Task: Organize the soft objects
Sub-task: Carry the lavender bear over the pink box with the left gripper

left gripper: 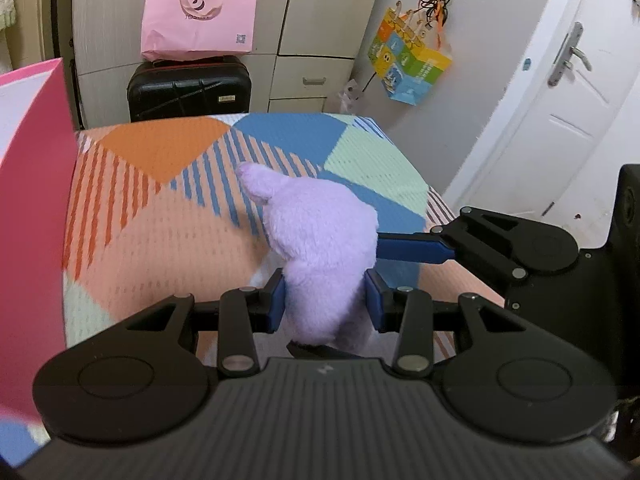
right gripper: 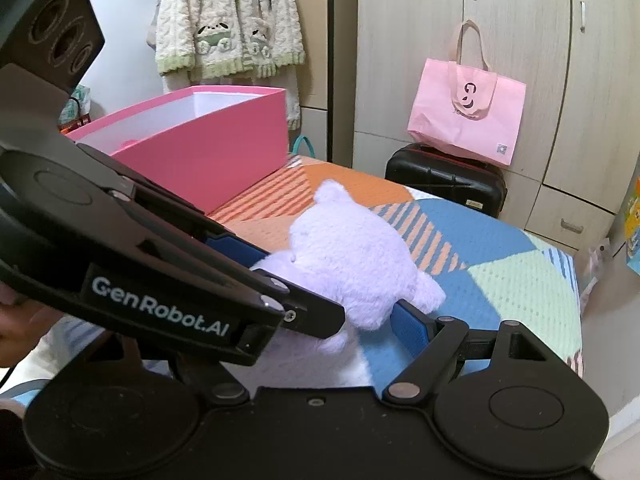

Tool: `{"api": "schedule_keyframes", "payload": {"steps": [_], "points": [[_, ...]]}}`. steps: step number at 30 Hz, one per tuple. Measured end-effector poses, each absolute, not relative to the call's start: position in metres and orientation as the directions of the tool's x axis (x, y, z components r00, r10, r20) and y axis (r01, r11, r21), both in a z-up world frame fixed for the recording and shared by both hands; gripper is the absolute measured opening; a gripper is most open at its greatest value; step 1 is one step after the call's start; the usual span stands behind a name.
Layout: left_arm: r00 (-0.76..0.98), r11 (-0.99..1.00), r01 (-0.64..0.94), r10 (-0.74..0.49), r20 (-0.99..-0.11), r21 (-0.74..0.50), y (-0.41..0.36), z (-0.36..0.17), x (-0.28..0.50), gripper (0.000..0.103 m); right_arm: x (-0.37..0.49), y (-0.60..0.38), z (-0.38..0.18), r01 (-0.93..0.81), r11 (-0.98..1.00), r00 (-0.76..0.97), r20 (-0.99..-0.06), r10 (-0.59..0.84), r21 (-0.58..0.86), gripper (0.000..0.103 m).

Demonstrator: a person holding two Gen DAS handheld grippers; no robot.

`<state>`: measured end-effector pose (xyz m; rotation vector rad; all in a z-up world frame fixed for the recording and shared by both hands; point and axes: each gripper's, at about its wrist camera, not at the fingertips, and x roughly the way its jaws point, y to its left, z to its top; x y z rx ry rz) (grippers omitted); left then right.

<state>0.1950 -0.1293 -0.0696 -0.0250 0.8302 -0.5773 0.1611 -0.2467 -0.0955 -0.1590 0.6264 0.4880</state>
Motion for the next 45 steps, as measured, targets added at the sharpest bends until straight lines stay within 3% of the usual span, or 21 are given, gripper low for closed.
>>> {"api": "schedule_keyframes", "payload": {"steps": [25, 45], "points": [[0.54, 0.85, 0.467, -0.492, -0.683, -0.244, -0.028, -0.028, 0.08, 0.039, 0.048, -0.151, -0.057, -0.579, 0.814, 0.657, -0.617, 0.434, -0.045, 0.084], [0.549, 0.865, 0.429, -0.479, -0.685, -0.26, 0.056, 0.019, 0.099, 0.037, 0.082, -0.068, -0.003, -0.75, 0.655, 0.572, -0.59, 0.57, -0.095, 0.084]]}}
